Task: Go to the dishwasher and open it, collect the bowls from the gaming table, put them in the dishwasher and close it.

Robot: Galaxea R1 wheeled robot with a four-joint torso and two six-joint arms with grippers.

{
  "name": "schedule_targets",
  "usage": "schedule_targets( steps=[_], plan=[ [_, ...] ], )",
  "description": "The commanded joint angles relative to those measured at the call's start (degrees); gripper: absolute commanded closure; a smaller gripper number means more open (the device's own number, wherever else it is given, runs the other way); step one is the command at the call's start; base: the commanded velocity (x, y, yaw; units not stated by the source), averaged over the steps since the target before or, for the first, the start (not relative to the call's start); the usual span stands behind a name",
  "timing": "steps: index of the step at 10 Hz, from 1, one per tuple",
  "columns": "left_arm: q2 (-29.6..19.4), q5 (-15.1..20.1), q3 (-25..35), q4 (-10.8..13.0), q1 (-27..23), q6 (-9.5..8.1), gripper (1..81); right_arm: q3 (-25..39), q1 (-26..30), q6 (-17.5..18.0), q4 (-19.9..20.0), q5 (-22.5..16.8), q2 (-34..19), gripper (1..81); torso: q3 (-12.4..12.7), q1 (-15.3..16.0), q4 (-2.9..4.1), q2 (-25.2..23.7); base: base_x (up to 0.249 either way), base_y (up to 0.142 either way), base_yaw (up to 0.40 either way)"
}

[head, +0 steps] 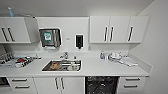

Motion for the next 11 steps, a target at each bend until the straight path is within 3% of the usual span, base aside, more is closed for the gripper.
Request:
schedule_targets(
  steps=[1, 7, 11],
  plan=[
    [0.0, 2.9, 0.1, 0.2, -3.1, 0.18, 1.0, 0.4, 3.4, 0.0, 0.5, -2.7, -0.2, 1.0, 0.0, 0.0, 0.00, 0.0, 0.000, 0.000, 0.000],
    [-0.3, 2.8, 0.2, 0.2, -3.4, 0.26, 1.0, 0.7, 3.4, 0.0, 0.5, -2.7, -0.1, 1.0, 0.0, 0.0, 0.00, 0.0, 0.000, 0.000, 0.017],
    [-0.5, 1.1, 0.1, 0.1, -3.4, 0.26, 1.0, 0.8, 3.8, -0.3, 0.3, -2.8, -0.1, 1.0, 0.0, 0.0, 0.00, 0.0, 0.000, 0.000, 0.312]
  ],
)
